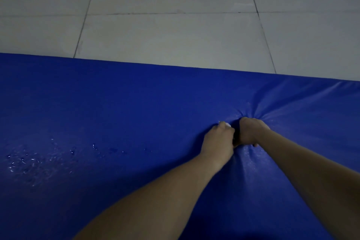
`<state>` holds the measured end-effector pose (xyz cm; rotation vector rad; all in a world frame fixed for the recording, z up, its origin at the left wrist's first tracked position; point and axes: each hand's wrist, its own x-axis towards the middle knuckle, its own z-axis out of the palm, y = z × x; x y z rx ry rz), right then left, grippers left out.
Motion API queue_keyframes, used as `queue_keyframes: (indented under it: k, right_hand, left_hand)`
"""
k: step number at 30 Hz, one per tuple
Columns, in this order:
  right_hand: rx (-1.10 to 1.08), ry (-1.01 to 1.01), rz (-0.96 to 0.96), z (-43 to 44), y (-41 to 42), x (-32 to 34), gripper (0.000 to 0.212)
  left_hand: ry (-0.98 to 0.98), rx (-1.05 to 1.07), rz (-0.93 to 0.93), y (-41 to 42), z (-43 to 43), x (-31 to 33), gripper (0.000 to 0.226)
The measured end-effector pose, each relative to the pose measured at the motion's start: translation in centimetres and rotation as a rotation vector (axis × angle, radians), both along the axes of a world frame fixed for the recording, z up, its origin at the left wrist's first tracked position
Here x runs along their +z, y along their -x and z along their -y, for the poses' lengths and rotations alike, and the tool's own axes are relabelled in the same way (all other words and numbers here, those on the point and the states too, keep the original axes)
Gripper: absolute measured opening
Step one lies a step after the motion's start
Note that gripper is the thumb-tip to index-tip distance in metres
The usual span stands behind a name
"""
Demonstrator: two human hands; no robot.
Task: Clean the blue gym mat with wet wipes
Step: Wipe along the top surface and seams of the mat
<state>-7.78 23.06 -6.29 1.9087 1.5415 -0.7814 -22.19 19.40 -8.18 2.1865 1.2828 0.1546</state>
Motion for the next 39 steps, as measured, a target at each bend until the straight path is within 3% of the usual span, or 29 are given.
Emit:
queue_keyframes:
  k: [5,12,16,20,26,29,31,35,39]
  right_hand:
    - [-0.005,-0.023,0.006,0.2,-0.4,-0.3,0.086]
    - [-0.047,-0.015,-0.007,0.5,-0.6,-0.1,0.092]
    - [-0.065,-0.007,-0.014,0.5,-0.6,0.1,0.091]
    - [-0.080,-0.018,-0.013,0.7,-0.5,0.1,0.091]
    - [-0.190,-0.131,-0.068,3.2,-0.5,0.5,0.116]
    - [-0.235,-0.166,-0.107,6.3,-0.2,1.6,0.102]
    - [-0.234,-0.102,-0.075,8.6,0.3,1.9,0.102]
    - [-0.295,-0.011,-0.149,11.5,2.6,0.6,0.115]
    - [-0.223,-0.028,-0.049,11.3,3.1,-0.1,0.127]
  left_hand:
    - [-0.110,-0.096,-0.100,7.7,-3.8,-0.7,0.018]
    - [-0.136,0.346,-0.322,20.6,-7.0,0.3,0.018]
    - [-0.043,0.655,-0.242,20.6,-6.6,0.3,0.011]
    - [0.075,0.718,-0.021,16.4,-5.6,0.1,0.009]
    - [0.237,0.476,0.204,4.6,-0.9,0.6,0.012]
    - [0.254,0.353,0.156,0.0,1.3,0.8,0.023]
    - [0.165,0.215,0.074,-1.5,2.5,0.8,0.027]
    - [-0.056,-0.190,-0.150,0.7,3.1,0.9,0.033]
    - [-0.087,-0.092,-0.132,8.2,0.8,0.5,0.013]
